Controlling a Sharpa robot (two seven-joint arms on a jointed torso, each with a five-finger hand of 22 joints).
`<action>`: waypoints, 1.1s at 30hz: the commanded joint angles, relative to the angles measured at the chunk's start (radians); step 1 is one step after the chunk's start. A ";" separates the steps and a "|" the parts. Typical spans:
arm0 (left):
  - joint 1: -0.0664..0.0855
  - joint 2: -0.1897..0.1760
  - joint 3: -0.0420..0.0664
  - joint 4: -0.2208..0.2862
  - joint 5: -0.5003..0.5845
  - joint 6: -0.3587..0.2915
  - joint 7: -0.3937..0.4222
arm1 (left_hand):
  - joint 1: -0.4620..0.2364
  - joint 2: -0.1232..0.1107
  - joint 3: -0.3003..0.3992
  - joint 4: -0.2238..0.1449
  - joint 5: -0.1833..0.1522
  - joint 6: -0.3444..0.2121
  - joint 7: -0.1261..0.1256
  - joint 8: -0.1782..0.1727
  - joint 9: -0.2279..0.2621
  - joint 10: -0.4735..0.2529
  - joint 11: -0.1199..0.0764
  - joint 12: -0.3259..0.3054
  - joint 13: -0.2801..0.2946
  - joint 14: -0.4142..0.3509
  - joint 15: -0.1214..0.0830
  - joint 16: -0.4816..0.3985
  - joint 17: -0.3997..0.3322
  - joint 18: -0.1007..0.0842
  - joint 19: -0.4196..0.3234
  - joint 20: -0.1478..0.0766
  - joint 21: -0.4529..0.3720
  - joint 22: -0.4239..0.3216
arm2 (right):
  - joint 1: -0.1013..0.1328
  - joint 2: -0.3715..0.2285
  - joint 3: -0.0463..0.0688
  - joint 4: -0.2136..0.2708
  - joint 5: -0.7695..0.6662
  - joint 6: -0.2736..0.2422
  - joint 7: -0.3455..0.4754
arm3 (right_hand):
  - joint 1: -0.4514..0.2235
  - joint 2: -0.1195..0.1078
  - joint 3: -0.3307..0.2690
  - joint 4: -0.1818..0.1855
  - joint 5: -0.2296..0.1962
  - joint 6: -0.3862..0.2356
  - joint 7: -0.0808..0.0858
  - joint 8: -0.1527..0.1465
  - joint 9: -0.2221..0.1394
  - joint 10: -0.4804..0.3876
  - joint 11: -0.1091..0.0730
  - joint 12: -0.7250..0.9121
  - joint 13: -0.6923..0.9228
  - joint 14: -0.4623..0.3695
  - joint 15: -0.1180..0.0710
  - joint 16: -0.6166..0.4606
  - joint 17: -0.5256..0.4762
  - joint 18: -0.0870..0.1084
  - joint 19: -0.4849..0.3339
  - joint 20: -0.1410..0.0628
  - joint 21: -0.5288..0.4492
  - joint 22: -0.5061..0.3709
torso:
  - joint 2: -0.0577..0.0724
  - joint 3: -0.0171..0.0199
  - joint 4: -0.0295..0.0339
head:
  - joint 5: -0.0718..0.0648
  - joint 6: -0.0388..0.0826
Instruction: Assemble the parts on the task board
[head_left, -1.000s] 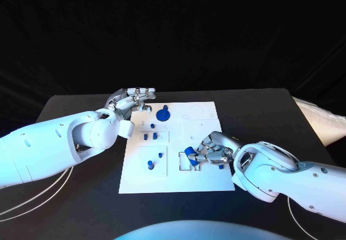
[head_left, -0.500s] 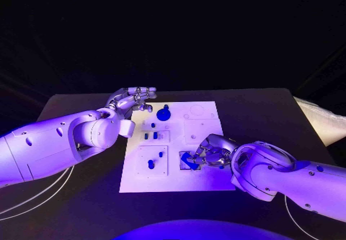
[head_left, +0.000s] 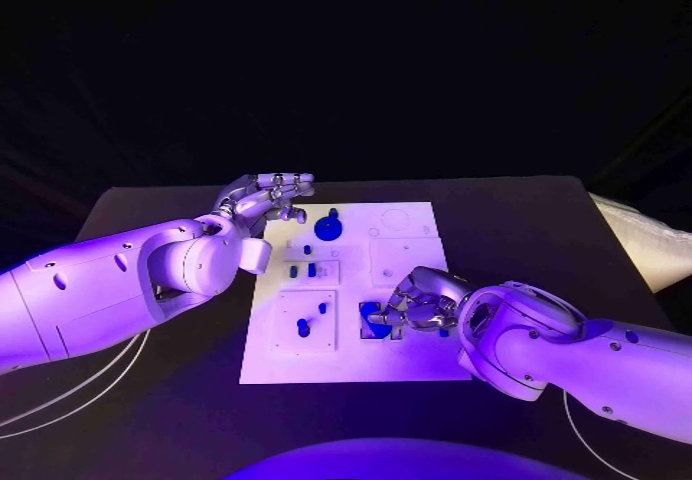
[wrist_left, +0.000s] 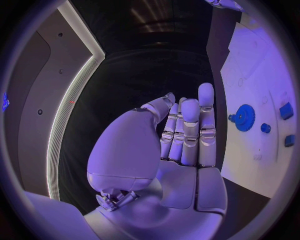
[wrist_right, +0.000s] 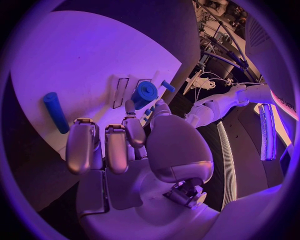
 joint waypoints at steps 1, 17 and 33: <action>0.000 0.001 0.001 0.002 -0.004 0.015 0.011 | 0.000 0.011 -0.001 -0.004 0.002 -0.006 0.001 0.007 0.000 -0.008 -0.002 0.003 0.001 -0.008 0.002 0.006 0.000 0.011 0.005 0.005 -0.006 -0.002 | 0.000 0.000 0.000 0.002 -0.025 -0.008 0.001 | -0.010 0.002 -0.006 0.000 -0.005 -0.005 0.003 -0.006 0.001 -0.007 -0.001 -0.005 -0.002 0.057 -0.003 -0.006 0.008 -0.003 -0.006 -0.001 -0.005 -0.002 | -0.001 0.0000 -0.0011 | 0.002 -0.001; 0.000 -0.002 0.001 0.002 -0.004 0.015 0.009 | 0.000 0.011 -0.001 -0.004 0.002 -0.006 0.001 0.007 0.000 -0.008 -0.002 0.003 0.001 -0.008 0.002 0.006 0.000 0.011 0.005 0.005 -0.006 -0.002 | -0.001 -0.007 0.000 0.016 -0.011 0.037 0.067 | 0.019 0.034 -0.012 -0.001 0.052 0.041 -0.018 0.034 0.040 0.022 -0.019 0.022 0.041 0.060 -0.017 0.000 0.021 -0.007 0.004 -0.010 0.004 0.020 | -0.001 0.0000 -0.0006 | 0.002 -0.002; 0.000 0.000 0.001 0.002 -0.004 0.018 0.008 | 0.001 0.011 -0.001 -0.005 0.002 -0.007 0.002 0.008 0.000 -0.010 -0.001 0.006 0.002 -0.008 0.002 0.007 -0.001 0.011 0.005 0.005 -0.007 -0.002 | -0.002 -0.001 0.000 -0.002 -0.024 0.061 0.054 | 0.116 0.068 0.018 -0.056 0.059 0.032 -0.024 0.047 0.064 0.031 -0.025 0.022 0.055 0.061 -0.023 0.002 0.025 -0.008 0.007 -0.017 0.006 0.026 | 0.000 -0.0004 0.0005 | 0.003 -0.003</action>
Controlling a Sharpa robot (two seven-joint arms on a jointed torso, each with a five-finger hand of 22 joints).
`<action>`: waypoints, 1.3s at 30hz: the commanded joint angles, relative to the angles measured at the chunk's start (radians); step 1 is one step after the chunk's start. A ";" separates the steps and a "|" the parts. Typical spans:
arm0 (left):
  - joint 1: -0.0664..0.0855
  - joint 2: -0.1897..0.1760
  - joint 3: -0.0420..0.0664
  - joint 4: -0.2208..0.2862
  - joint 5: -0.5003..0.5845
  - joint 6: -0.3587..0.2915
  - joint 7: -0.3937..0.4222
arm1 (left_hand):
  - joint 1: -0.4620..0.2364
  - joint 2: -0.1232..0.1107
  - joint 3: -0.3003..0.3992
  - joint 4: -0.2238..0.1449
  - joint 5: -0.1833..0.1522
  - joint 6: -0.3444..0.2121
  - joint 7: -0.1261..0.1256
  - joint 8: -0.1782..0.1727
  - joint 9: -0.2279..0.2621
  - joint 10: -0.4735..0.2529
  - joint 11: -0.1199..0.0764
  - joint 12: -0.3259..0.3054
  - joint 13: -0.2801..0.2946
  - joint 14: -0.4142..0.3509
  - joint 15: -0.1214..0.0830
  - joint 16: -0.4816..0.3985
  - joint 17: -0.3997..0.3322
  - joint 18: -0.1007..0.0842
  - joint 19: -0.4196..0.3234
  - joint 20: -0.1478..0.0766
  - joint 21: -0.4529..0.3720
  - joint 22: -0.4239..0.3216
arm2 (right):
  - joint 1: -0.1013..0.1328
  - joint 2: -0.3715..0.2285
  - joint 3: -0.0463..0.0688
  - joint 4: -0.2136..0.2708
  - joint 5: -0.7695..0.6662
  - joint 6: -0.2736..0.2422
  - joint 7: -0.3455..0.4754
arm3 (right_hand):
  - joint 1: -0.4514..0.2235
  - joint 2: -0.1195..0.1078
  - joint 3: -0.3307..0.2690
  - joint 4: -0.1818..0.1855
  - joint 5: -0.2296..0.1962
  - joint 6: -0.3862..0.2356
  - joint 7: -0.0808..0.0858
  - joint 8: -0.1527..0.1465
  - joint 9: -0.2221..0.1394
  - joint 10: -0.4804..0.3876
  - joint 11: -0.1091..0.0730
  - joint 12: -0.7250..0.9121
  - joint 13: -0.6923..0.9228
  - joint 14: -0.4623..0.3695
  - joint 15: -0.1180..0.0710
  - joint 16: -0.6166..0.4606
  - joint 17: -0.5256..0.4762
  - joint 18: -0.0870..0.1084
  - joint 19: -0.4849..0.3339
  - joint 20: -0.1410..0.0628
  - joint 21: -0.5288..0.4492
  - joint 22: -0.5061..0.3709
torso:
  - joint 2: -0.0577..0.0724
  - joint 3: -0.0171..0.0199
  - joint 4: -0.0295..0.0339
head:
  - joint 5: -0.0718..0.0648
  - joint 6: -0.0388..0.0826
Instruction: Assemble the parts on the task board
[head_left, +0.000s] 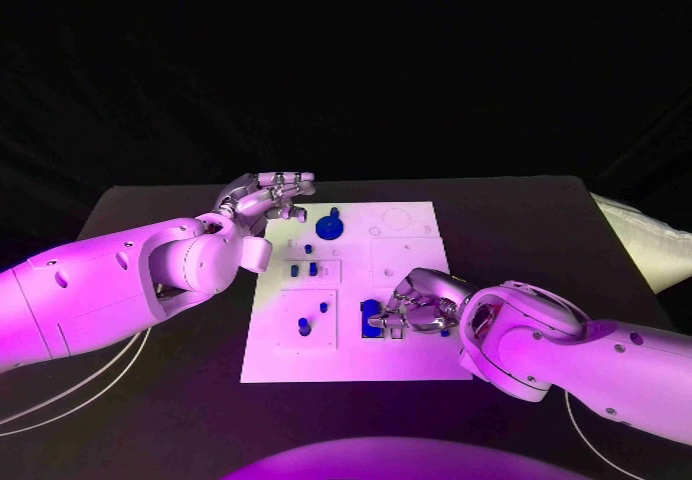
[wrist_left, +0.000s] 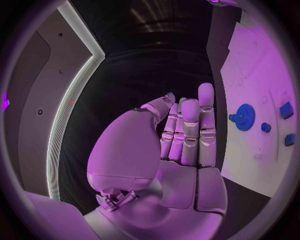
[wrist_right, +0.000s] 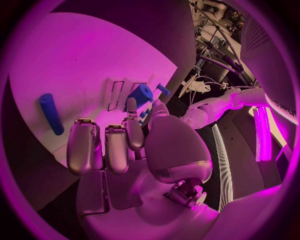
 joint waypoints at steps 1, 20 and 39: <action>0.000 0.002 0.001 0.002 -0.004 0.018 0.008 | 0.001 0.011 -0.001 -0.005 0.002 -0.007 0.002 0.003 0.000 -0.007 0.002 0.006 0.001 -0.008 0.002 0.007 -0.001 0.011 0.005 0.005 -0.007 -0.001 | -0.001 0.006 0.000 -0.006 -0.018 0.033 -0.003 | 0.047 0.021 0.011 -0.023 -0.030 -0.006 -0.006 0.008 0.005 0.010 -0.004 0.005 -0.002 0.062 -0.009 0.002 0.026 -0.008 0.003 -0.007 0.006 0.002 | 0.001 -0.0003 0.0015 | -0.001 0.000; 0.000 0.001 0.001 0.001 -0.004 0.018 0.007 | 0.001 0.011 -0.001 -0.005 0.002 -0.007 0.002 0.003 0.000 -0.007 0.002 0.006 0.001 -0.008 0.002 0.007 -0.001 0.011 0.005 0.005 -0.007 -0.001 | -0.004 0.009 0.000 -0.021 -0.083 0.051 -0.038 | 0.134 0.019 0.057 -0.099 -0.152 -0.007 -0.012 0.019 0.025 0.024 -0.010 0.013 0.019 0.063 -0.013 0.005 0.032 -0.010 0.007 -0.012 0.009 0.010 | 0.002 0.0011 0.0008 | 0.002 -0.006; 0.000 -0.004 0.000 -0.001 -0.004 0.018 0.007 | 0.001 0.011 -0.001 -0.005 0.002 -0.007 0.002 0.003 0.000 -0.007 0.002 0.006 0.001 -0.008 0.002 0.007 -0.001 0.011 0.005 0.005 -0.007 -0.001 | 0.037 -0.189 0.001 0.077 -0.009 -0.062 0.093 | 0.111 0.007 0.064 -0.091 -0.058 -0.084 0.027 -0.051 0.004 -0.054 0.021 -0.119 -0.087 0.055 0.011 -0.016 0.004 -0.006 -0.005 0.007 -0.004 -0.012 | -0.001 0.0001 -0.0034 | -0.010 0.001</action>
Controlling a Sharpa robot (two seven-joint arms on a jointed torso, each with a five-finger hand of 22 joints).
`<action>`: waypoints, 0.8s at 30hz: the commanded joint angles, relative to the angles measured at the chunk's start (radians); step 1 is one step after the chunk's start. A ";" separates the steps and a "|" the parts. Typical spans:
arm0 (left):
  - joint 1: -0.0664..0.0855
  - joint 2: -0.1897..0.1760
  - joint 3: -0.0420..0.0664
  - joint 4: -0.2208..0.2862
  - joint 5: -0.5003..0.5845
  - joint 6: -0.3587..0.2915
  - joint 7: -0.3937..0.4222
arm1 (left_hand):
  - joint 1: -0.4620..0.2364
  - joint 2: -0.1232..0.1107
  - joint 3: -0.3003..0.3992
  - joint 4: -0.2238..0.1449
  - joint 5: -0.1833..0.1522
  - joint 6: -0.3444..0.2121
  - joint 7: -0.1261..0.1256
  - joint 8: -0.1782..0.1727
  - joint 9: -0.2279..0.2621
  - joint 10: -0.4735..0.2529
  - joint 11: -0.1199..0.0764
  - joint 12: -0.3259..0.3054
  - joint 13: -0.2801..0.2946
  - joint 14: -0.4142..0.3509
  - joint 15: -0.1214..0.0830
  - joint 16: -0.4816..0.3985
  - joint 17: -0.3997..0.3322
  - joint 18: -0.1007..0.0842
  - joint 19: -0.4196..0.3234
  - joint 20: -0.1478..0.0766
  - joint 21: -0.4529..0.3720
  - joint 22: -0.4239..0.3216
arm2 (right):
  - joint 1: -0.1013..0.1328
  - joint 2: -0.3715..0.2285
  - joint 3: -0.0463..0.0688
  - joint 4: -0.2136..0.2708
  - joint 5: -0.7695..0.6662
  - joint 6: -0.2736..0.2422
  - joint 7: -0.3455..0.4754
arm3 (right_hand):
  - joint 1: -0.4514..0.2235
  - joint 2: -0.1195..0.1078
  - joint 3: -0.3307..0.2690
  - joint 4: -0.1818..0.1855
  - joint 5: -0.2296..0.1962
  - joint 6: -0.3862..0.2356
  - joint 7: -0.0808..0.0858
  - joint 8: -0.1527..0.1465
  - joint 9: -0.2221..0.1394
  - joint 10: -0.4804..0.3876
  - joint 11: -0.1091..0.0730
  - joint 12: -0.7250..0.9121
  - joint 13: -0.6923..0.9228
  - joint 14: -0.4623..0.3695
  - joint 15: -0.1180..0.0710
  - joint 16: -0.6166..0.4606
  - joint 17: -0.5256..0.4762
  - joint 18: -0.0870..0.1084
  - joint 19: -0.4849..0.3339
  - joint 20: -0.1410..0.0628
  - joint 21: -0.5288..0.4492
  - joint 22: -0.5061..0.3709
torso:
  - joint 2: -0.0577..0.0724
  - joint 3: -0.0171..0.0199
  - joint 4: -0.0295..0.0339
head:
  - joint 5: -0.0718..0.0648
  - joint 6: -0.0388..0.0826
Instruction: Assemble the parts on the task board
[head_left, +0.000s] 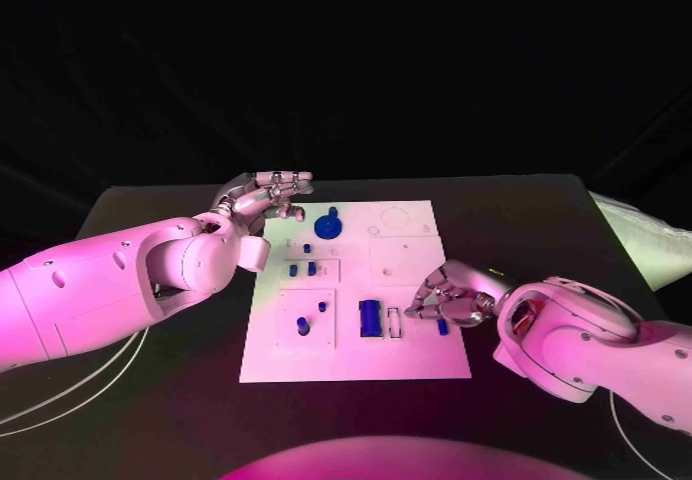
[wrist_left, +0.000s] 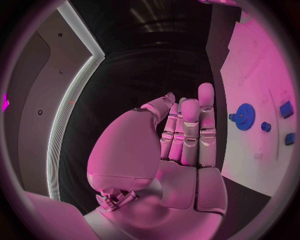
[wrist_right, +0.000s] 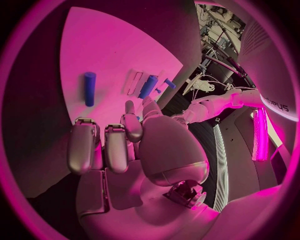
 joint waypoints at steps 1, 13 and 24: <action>0.000 -0.001 0.001 0.001 -0.004 0.017 0.008 | 0.001 0.011 -0.001 -0.005 0.002 -0.007 0.002 0.003 0.000 -0.007 0.002 0.006 0.001 -0.008 0.002 0.007 -0.001 0.011 0.005 0.005 -0.007 -0.001 | 0.015 -0.041 0.001 0.015 0.008 -0.034 0.044 | -0.015 -0.015 0.007 -0.001 0.003 -0.006 -0.001 -0.005 -0.002 -0.010 0.001 -0.009 -0.031 0.055 0.007 -0.004 0.004 -0.006 -0.002 0.006 -0.003 0.002 | -0.001 -0.0010 -0.0020 | -0.009 0.004; 0.000 0.000 0.000 -0.001 -0.004 0.020 0.007 | 0.001 0.011 -0.001 -0.005 0.002 -0.007 0.002 0.003 0.000 -0.007 0.002 0.006 0.001 -0.008 0.002 0.007 -0.001 0.011 0.005 0.005 -0.007 -0.001 | 0.025 -0.107 -0.002 -0.002 -0.134 0.064 -0.040 | -0.028 -0.025 0.010 0.008 -0.027 0.021 -0.002 -0.018 -0.007 -0.013 0.001 -0.039 -0.053 0.053 0.008 -0.012 -0.004 -0.006 -0.003 0.011 -0.004 0.004 | -0.002 -0.0012 -0.0060 | -0.025 0.011; -0.001 0.000 0.000 0.000 -0.004 0.021 0.005 | 0.001 0.011 -0.001 -0.005 0.002 -0.007 0.002 0.003 0.000 -0.007 0.002 0.006 0.001 -0.008 0.002 0.007 -0.001 0.011 0.005 0.005 -0.007 -0.001 | -0.002 -0.064 -0.003 -0.029 -0.209 0.145 -0.124 | -0.072 -0.046 -0.009 0.042 -0.054 0.034 -0.002 -0.029 -0.009 -0.008 0.002 -0.048 -0.057 0.053 0.009 -0.015 -0.006 -0.006 -0.004 0.011 -0.006 0.002 | 0.000 -0.0013 -0.0028 | -0.032 0.013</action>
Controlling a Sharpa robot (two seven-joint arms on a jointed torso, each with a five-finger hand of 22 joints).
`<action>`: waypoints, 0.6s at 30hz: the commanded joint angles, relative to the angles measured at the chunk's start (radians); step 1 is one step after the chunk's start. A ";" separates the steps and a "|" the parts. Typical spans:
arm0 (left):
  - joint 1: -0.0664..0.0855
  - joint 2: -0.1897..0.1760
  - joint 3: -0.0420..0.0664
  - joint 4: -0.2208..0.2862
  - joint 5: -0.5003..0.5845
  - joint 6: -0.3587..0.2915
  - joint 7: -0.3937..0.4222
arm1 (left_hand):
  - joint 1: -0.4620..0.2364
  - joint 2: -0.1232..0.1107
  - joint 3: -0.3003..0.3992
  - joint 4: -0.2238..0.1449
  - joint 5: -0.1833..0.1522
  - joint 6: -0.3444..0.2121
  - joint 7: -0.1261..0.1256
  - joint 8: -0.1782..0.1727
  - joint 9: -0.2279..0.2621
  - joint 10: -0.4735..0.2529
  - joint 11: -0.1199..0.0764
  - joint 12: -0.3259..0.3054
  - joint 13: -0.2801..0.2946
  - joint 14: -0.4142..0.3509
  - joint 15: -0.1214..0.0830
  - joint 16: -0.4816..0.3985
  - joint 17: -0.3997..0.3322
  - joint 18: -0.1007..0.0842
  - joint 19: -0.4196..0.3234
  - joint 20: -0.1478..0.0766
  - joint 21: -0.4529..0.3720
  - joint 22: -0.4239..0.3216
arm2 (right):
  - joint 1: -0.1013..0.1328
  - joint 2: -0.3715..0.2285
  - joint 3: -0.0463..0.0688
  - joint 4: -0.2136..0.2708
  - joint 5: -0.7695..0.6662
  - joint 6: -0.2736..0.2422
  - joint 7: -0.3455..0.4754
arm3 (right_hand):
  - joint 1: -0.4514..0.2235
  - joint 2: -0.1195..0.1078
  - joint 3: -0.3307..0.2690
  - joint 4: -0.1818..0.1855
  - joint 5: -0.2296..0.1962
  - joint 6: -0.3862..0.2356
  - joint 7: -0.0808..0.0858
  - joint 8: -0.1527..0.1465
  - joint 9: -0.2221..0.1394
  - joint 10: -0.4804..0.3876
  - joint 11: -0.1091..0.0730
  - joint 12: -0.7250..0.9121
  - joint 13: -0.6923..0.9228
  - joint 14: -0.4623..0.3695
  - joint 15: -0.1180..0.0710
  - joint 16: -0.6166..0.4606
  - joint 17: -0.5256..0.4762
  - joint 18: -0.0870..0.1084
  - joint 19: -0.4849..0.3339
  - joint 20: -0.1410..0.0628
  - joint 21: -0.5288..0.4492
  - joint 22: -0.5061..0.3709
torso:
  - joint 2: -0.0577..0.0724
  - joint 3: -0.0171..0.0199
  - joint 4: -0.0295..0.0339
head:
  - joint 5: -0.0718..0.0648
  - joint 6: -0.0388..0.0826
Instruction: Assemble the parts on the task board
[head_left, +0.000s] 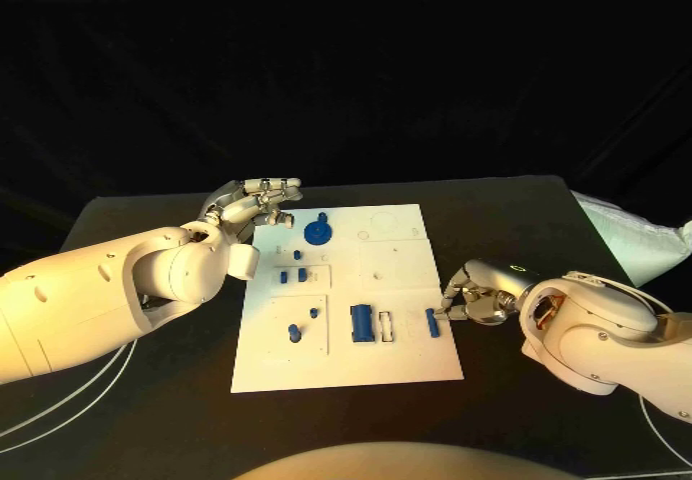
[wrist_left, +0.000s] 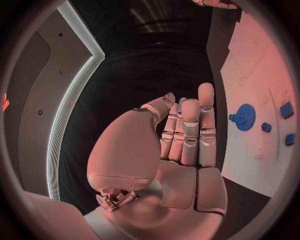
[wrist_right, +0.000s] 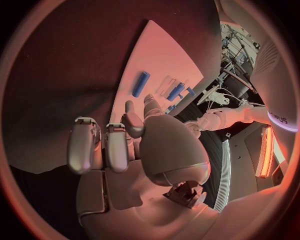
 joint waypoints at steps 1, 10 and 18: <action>0.000 0.001 0.000 0.002 -0.004 0.020 0.005 | 0.001 0.011 -0.001 -0.005 0.002 -0.007 0.002 0.003 0.000 -0.007 0.002 0.006 0.001 -0.008 0.002 0.007 -0.001 0.011 0.005 0.005 -0.007 -0.001 | -0.006 0.012 0.000 -0.002 -0.066 0.066 -0.063 | -0.011 -0.001 0.000 0.008 -0.005 0.009 -0.002 -0.006 -0.001 0.006 -0.001 -0.003 0.000 0.057 0.005 -0.006 -0.002 -0.006 0.000 0.008 -0.006 -0.002 | 0.001 -0.0002 0.0009 | 0.000 0.000; -0.001 0.001 0.000 0.001 -0.004 0.020 0.005 | 0.001 0.011 -0.001 -0.005 0.002 -0.007 0.002 0.003 0.000 -0.007 0.002 0.006 0.001 -0.008 0.002 0.007 -0.001 0.011 0.005 0.005 -0.007 -0.001 | -0.012 0.029 0.000 -0.005 -0.079 0.085 -0.086 | -0.021 -0.007 -0.003 0.021 0.001 0.015 -0.003 -0.008 0.000 0.008 -0.002 -0.004 0.001 0.057 0.005 -0.006 -0.002 -0.006 0.000 0.008 -0.006 -0.002 | 0.001 -0.0001 -0.0005 | 0.003 -0.004; -0.001 0.002 0.000 0.001 -0.004 0.021 0.004 | 0.001 0.011 -0.001 -0.005 0.002 -0.007 0.002 0.003 0.000 -0.007 0.002 0.006 0.001 -0.008 0.002 0.007 -0.001 0.011 0.005 0.005 -0.007 -0.001 | -0.016 0.044 0.000 -0.008 -0.083 0.092 -0.089 | -0.023 -0.007 -0.003 0.023 0.003 0.017 -0.004 -0.008 0.000 0.008 -0.003 -0.003 0.002 0.057 0.005 -0.006 -0.002 -0.005 0.000 0.008 -0.006 -0.002 | 0.000 -0.0004 0.0000 | 0.004 -0.005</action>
